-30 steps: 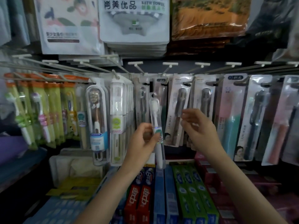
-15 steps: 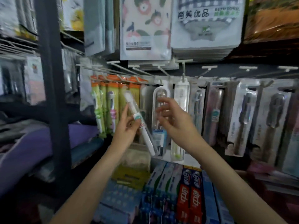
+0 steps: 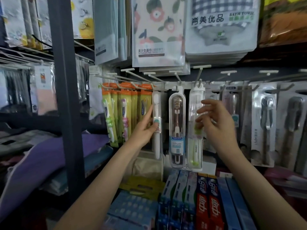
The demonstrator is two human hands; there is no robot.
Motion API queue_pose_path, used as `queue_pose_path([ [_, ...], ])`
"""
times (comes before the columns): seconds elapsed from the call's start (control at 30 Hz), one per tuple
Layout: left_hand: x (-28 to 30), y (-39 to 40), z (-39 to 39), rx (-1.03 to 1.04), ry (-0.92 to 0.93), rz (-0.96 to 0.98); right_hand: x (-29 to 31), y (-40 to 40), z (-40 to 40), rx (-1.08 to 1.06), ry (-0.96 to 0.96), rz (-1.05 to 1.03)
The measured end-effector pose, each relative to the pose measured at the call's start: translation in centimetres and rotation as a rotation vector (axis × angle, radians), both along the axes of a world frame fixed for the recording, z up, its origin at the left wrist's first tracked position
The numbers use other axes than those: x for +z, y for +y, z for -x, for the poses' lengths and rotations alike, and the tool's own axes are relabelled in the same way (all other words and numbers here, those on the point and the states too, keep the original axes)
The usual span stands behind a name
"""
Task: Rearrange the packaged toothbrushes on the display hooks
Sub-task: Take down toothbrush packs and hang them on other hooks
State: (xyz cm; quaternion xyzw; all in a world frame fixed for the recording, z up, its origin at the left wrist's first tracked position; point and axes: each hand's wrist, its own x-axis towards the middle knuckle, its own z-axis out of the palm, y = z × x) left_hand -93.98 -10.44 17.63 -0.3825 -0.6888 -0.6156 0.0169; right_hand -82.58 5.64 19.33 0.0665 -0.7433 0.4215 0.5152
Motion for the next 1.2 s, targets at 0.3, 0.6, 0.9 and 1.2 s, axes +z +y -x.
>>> queue_pose_path([
  [0.3, -1.0, 1.2, -2.2, 0.693, 0.410, -0.069, -1.4, 4.6, -0.7, -0.256, -0.025, 0.086],
  [0.6, -1.5, 8.1, -6.6, 0.495, 0.884, -0.009, -3.2, 9.8, 3.4, -0.574, -0.196, 0.068],
  [0.9, -1.7, 10.3, -6.2, 0.601, 0.872, 0.116, -3.3, 10.4, 4.5, -0.602, -0.238, 0.038],
  [1.2, -3.6, 9.5, -4.6, 0.550, 0.809, 0.176, -4.4, 9.4, 2.4, -0.364, -0.130, 0.136],
])
